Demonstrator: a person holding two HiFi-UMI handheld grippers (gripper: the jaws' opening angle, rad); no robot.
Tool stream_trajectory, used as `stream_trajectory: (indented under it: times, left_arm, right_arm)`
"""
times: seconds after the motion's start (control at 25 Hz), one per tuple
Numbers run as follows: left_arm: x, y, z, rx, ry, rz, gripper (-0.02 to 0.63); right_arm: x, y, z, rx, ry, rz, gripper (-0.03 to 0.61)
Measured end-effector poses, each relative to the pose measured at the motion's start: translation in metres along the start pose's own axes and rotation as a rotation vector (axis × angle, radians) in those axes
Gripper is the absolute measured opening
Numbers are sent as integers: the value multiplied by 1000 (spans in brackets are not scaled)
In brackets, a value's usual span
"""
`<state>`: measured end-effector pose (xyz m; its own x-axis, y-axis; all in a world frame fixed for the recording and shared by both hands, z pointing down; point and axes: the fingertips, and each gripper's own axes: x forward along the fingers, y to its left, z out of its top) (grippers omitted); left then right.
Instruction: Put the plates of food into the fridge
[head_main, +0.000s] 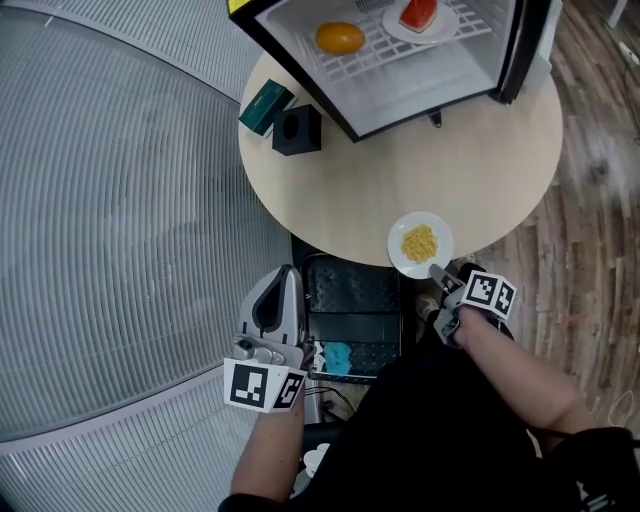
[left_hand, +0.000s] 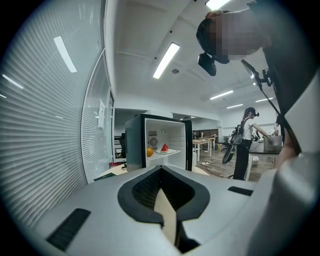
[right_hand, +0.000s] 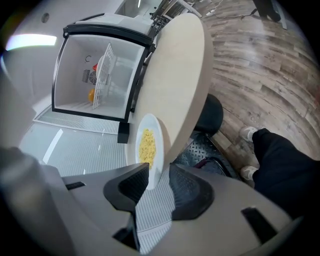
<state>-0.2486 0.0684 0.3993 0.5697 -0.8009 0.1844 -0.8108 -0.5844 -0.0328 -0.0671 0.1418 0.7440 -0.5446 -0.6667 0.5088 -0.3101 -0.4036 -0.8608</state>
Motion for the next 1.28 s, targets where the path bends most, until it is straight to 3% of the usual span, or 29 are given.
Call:
stream_trajectory:
  times: [0.2,0.32,0.52,1.0,1.28]
  left_arm:
    - [4,3,1,-1,1,-4,6]
    - [5,10,3,-1,-13,19,6]
    - [13,10,6,-17,-34,15,6]
    - [30,16,22,-40,-68,18,6]
    - [43,18,44,-51,-115,34,6]
  right_arm:
    - [10,-2,5,32,-3,-16,118]
    - [7,0,3,6,0,-18,52]
    - [-2,15,7,-9,-2,35,18]
    - [-9,71,38,-15,2,159,15]
    - [-19,107,73,-75,-11,201,15]
